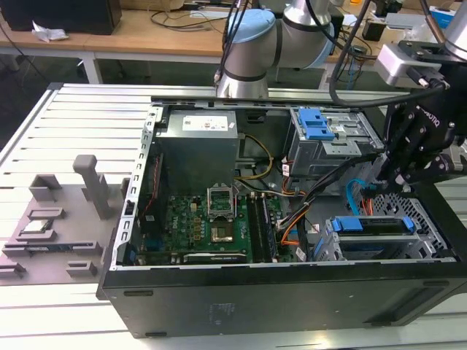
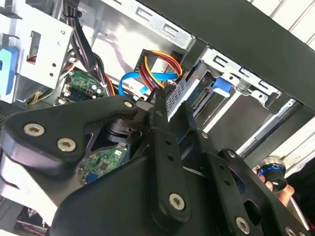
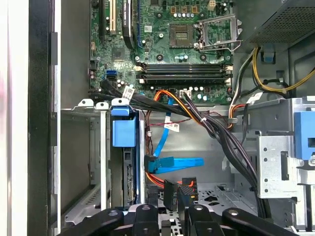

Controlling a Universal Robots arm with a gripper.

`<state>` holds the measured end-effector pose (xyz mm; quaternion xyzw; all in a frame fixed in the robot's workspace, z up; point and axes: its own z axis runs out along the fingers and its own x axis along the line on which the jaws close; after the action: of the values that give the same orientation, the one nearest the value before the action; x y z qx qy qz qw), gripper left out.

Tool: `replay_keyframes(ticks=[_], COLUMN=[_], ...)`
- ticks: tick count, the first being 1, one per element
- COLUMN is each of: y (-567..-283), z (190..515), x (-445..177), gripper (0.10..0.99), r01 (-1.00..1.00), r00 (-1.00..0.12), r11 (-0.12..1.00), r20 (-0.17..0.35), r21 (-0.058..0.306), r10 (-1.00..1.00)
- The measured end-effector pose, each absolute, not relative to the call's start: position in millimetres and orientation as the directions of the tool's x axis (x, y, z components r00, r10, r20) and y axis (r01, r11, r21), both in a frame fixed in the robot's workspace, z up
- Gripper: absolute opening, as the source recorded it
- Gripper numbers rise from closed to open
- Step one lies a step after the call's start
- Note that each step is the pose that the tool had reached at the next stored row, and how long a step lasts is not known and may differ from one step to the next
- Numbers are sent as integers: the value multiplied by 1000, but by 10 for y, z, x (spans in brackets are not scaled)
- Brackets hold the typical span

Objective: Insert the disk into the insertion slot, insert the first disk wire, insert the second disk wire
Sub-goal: 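Insert the first disk wire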

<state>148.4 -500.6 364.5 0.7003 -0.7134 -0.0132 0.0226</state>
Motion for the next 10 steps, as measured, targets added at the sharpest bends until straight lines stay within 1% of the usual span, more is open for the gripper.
replay_keyframes(ticks=[5, 10], y=[-4998, -4998], z=[3542, 3533], x=[1484, 1484], gripper=[302, 302], r01=[-999, -999], r00=[-18, -18], r11=[19, 19], r20=[22, 25], r21=[50, 50], r10=[-1000, -1000])
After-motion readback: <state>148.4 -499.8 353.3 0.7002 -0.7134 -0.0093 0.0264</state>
